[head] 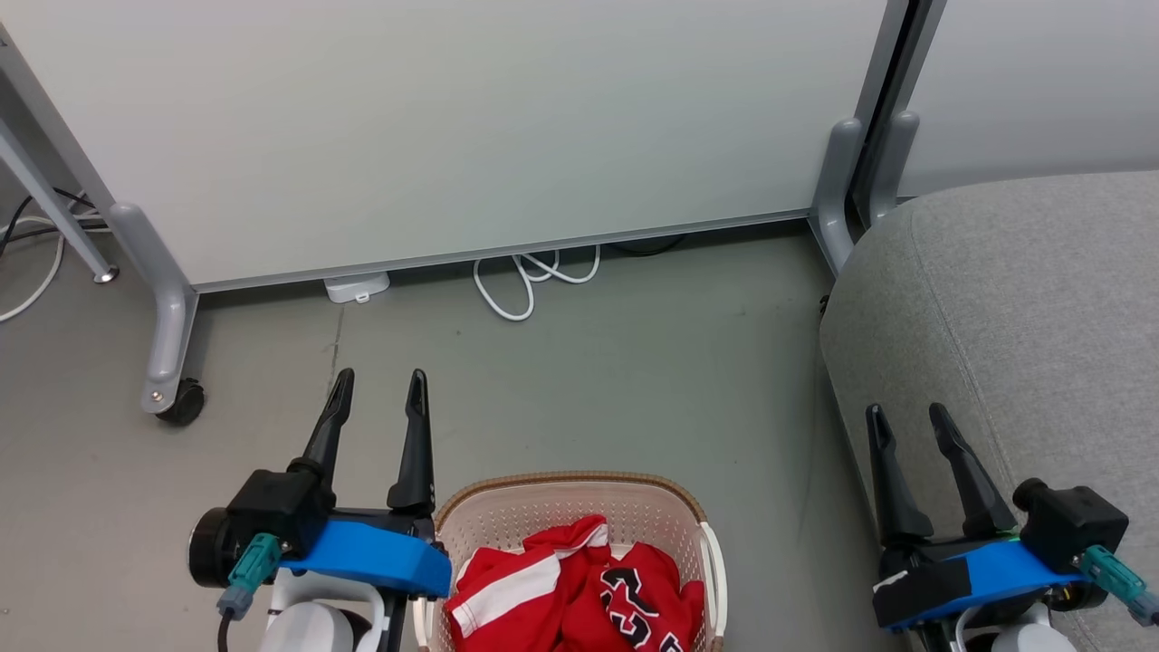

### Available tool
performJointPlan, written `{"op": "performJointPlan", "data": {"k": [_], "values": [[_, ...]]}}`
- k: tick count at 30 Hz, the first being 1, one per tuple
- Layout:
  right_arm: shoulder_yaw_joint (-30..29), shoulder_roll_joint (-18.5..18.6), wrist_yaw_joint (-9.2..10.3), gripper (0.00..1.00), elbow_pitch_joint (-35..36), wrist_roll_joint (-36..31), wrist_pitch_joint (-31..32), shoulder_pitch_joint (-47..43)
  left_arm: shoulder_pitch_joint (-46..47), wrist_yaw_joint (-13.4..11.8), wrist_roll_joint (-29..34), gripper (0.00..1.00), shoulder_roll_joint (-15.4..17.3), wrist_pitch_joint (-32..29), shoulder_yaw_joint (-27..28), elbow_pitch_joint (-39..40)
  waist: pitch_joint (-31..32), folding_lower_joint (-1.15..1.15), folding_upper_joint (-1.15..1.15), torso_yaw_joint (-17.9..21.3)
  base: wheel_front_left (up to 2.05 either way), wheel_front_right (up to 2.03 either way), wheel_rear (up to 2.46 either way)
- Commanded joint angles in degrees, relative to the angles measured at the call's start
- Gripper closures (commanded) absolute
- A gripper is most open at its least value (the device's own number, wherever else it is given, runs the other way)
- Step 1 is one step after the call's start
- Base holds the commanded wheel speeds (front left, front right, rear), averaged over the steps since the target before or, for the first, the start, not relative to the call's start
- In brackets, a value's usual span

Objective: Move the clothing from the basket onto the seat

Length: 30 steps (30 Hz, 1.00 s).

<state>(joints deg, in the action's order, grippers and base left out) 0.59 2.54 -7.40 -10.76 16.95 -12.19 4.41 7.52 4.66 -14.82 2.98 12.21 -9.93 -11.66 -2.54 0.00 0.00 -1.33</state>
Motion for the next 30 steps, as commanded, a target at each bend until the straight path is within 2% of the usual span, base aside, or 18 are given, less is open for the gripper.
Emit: {"op": "performJointPlan", "data": {"k": [1,22,30], "values": [[0.1,0.4,-0.12,0.00,0.0,-1.2,-0.6,0.7,1.2,0.3,1.5,0.00,0.0,0.5,-0.2,0.0,-0.1,0.00,0.00,0.0,0.00,0.00,0.00],[0.3,0.5,-0.11,0.00,-2.4,-10.4,-2.8,1.1,1.8,0.3,10.1,0.00,-0.1,2.7,-1.5,-1.9,-0.6,0.00,0.00,-0.2,0.00,0.00,0.00],[0.3,0.5,-0.10,0.00,-3.1,-11.2,-3.1,1.1,1.8,0.2,10.2,0.00,-0.1,3.1,-1.9,-2.5,-0.7,0.00,0.00,-0.2,0.00,0.00,0.00]]}}
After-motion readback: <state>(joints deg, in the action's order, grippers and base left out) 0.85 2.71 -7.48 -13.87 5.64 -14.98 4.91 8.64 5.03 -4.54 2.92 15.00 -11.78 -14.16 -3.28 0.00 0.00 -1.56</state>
